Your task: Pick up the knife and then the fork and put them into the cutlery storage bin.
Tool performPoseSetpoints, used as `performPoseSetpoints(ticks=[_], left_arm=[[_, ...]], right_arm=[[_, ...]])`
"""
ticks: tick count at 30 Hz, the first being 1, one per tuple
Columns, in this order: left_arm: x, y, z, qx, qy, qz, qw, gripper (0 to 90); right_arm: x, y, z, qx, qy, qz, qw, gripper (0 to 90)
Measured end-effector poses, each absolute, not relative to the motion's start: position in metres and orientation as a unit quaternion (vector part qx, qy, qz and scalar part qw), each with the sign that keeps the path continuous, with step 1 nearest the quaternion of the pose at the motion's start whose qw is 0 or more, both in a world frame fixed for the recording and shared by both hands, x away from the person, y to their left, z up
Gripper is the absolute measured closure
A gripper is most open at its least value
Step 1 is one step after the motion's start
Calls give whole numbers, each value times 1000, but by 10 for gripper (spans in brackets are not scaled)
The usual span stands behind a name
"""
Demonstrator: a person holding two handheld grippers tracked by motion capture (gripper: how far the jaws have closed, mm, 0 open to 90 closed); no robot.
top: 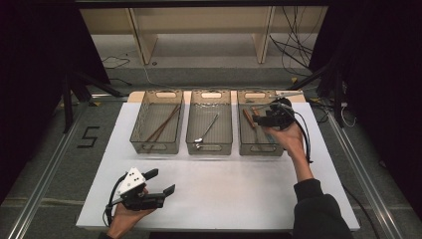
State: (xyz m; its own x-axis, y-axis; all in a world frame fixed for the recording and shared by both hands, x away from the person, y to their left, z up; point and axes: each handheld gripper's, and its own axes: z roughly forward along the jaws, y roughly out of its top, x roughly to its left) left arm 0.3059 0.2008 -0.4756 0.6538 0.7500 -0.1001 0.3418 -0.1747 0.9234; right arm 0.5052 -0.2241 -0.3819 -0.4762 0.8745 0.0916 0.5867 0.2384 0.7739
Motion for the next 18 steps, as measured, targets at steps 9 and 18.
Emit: performPoseSetpoints(ticks=[9, 18], left_arm=[[306, 201, -475, 743, 367, 193, 525, 162], [306, 200, -476, 743, 367, 194, 524, 162]], right_arm=[[475, -219, -365, 458, 756, 439, 165, 225], [442, -208, -365, 426, 761, 458, 171, 218]])
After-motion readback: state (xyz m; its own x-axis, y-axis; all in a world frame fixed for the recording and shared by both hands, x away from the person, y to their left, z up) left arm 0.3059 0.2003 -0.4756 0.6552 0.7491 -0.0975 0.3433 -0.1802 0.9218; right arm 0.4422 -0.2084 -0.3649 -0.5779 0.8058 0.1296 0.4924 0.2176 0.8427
